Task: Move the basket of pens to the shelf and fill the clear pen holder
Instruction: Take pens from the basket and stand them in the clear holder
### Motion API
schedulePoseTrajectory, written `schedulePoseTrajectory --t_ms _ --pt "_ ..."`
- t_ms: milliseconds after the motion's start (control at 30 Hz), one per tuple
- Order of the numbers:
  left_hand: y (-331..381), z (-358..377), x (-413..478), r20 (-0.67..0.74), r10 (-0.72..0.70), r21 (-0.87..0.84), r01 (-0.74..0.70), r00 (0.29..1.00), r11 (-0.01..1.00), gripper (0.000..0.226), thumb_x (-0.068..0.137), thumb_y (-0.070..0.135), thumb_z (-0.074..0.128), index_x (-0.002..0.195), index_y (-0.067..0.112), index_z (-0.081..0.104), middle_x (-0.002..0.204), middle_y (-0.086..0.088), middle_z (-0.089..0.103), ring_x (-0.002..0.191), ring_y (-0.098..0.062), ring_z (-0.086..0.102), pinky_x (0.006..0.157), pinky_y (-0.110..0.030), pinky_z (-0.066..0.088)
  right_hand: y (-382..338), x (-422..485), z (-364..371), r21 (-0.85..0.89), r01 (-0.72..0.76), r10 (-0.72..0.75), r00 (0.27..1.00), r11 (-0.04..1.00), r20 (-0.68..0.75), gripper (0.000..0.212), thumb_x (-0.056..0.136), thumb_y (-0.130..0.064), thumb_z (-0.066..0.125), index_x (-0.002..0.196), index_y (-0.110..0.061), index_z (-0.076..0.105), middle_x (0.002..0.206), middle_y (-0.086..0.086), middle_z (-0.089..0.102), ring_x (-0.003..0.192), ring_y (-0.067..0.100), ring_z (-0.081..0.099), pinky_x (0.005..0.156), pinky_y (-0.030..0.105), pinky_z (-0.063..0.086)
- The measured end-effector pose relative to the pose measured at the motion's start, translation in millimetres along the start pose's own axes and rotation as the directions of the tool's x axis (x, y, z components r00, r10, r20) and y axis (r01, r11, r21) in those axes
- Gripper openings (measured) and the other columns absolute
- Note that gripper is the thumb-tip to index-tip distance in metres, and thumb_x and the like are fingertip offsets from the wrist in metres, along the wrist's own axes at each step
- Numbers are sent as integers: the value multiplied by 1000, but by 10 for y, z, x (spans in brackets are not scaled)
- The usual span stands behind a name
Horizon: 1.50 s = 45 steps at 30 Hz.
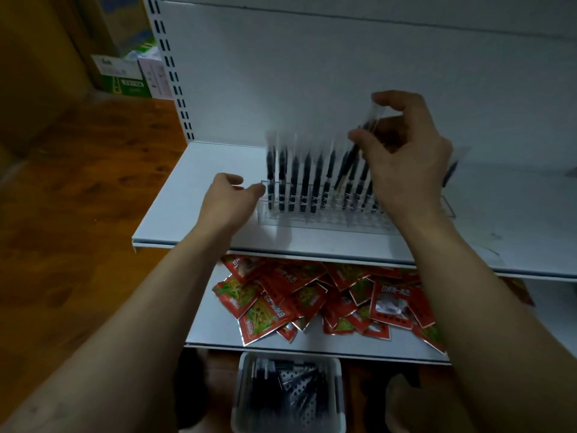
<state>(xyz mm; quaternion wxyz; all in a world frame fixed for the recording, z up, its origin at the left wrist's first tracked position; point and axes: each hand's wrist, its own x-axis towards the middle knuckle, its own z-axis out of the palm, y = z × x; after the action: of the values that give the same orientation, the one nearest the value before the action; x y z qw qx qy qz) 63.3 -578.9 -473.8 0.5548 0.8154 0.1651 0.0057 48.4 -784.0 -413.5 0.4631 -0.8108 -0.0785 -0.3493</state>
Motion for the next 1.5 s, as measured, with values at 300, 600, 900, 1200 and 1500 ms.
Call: schedulePoseTrajectory --t_ms 300,600,900,1200,1500 --pt "-18 267 115 36 -2 -10 2 999 1000 44 89 30 65 127 14 50 113 -4 58 81 -12 54 70 -29 45 98 8 220 63 0 -1 1000 998 20 35 88 -18 69 121 -24 62 80 -18 60 73 5 64 76 20 55" --pt "-35 174 19 53 23 31 -25 998 999 52 88 40 65 130 14 48 113 -4 59 91 -19 56 81 -36 49 341 -187 216 -105 38 -20 985 994 174 28 97 -21 55 123 -23 65 74 -12 61 60 5 56 65 20 48" --pt "-142 22 -429 64 96 107 -102 993 989 62 86 40 69 135 17 40 128 0 51 106 -19 55 76 -32 48 234 -527 -122 -236 46 48 924 971 379 54 100 -26 49 144 -48 29 64 7 61 61 25 60 67 40 56" --pt "-475 56 -1127 190 148 155 -179 971 972 33 87 27 70 115 22 53 99 10 62 92 -8 60 72 -24 50 58 -1091 -240 -301 -157 300 800 941 519 18 95 -29 55 108 -28 69 79 -7 67 71 15 66 72 40 57" --pt "-1276 386 -1415 410 40 471 -249 911 846 27 85 28 68 108 17 59 98 -1 68 91 -22 64 75 -30 49 619 -1928 -253 -542 -221 580 427 811 694 19 92 -24 60 108 -19 70 106 2 70 86 17 62 83 33 53"
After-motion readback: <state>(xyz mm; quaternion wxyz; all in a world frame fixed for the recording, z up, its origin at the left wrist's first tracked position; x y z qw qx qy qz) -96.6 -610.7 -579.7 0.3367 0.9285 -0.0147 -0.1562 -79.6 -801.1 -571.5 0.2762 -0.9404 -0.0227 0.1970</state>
